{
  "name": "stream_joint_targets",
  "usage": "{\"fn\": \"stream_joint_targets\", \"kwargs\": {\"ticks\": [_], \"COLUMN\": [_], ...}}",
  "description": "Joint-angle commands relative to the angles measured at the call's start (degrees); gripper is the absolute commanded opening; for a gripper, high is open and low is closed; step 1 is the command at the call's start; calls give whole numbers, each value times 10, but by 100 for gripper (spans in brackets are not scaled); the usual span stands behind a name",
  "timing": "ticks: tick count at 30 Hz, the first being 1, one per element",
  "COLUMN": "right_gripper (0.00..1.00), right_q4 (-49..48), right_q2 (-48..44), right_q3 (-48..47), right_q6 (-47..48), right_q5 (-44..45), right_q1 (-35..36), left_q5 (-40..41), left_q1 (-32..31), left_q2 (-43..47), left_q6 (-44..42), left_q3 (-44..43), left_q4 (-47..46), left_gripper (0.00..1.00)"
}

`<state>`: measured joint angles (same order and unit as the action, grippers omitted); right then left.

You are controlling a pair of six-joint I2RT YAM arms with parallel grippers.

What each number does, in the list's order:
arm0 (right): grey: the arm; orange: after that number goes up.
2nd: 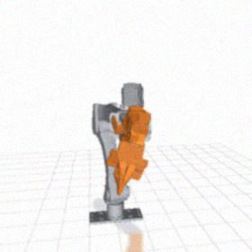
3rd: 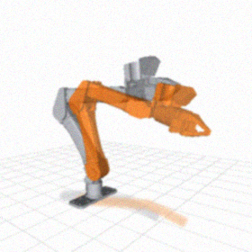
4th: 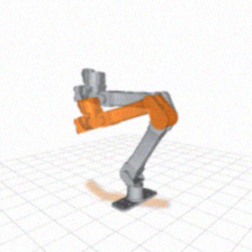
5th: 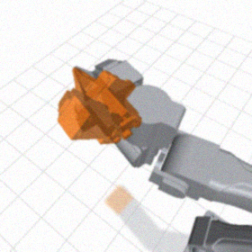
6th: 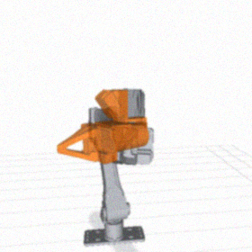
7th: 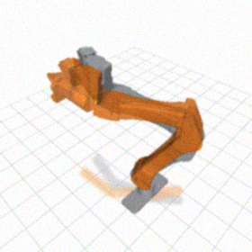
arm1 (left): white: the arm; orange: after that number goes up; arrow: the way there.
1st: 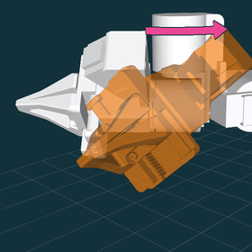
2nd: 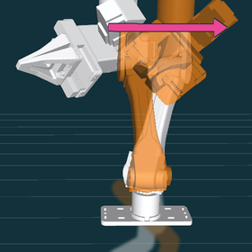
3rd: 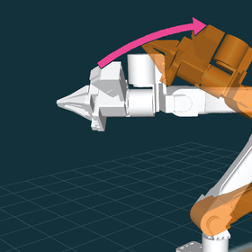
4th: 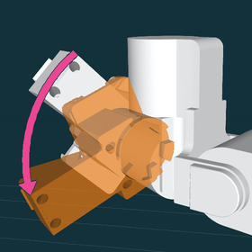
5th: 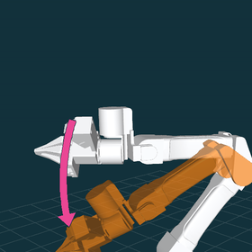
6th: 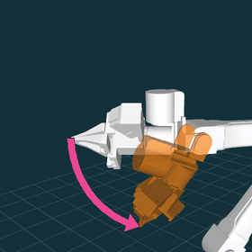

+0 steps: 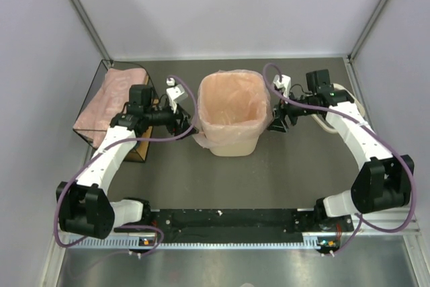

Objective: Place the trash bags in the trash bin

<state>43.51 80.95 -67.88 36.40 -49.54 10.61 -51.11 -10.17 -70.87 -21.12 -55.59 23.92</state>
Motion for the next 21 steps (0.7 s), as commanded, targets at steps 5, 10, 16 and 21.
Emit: {"fn": "stream_joint_targets", "kwargs": {"ticks": [5,10,16,21], "right_gripper": [81,99,99,95], "right_q4": [111,154,135,139], "right_q2": [-57,-18,46,158], "right_q3": [-44,-88,-105,-144], "right_q6": [37,61,68,105], "right_q5": [94,123,234,291], "right_q1": [-104,-229,-251,-245], "left_q5": [31,99,209,166], "left_q1": [29,39,39,38], "left_q2": [29,18,1,-20], "left_q6": [40,99,163,109], "left_q3": [-36,-73,-98,-154], "left_q4": [18,2,-60,-16], "left_gripper": [86,86,86,84]}}
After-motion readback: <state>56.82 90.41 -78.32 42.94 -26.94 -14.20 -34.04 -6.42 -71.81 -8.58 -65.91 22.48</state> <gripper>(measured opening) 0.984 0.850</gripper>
